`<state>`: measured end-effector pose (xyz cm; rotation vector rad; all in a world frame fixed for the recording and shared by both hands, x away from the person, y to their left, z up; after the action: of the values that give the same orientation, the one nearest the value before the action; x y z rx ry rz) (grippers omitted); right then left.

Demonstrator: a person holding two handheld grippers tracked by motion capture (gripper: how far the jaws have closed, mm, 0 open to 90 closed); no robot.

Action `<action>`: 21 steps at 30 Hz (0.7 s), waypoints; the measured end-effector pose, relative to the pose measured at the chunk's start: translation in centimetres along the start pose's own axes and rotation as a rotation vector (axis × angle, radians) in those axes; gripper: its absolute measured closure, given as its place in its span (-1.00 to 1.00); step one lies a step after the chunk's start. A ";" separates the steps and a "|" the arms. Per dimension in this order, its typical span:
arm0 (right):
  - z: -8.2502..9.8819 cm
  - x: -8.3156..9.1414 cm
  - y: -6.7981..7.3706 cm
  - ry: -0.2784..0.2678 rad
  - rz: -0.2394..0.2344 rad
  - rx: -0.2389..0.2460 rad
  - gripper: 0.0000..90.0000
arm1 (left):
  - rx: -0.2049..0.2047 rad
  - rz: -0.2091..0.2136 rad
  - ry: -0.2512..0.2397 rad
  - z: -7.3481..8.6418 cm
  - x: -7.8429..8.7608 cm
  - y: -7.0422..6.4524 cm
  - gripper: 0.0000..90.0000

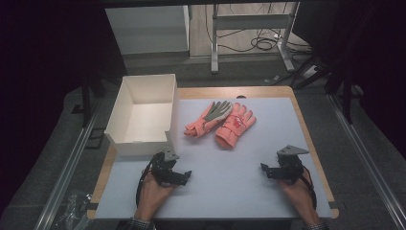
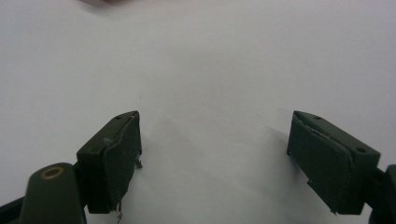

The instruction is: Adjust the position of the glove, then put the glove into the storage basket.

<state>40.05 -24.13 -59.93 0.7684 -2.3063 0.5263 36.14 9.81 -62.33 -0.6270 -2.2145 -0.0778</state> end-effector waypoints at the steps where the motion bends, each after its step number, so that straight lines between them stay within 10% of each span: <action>1: 0.0 0.0 0.0 0.000 0.000 0.000 -0.60 | 0.000 0.000 0.000 0.0 0.0 0.0 -1.00; 21: 0.0 0.0 0.1 0.009 -0.006 0.007 -0.64 | 0.003 0.003 -0.010 0.0 0.0 0.0 -1.00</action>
<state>40.04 -24.06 -59.92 0.7746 -2.2947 0.5343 36.15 9.81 -62.34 -0.6308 -2.2226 -0.0701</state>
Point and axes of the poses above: each handheld gripper's, and its own axes: x roughly backward along the jaws, z roughly out of its underside, y roughly to its left, the point moved 10 cm from there along -x, roughly forward along the jaws, and after that the axes turned 9 degrees about x, right-handed, at the moved point
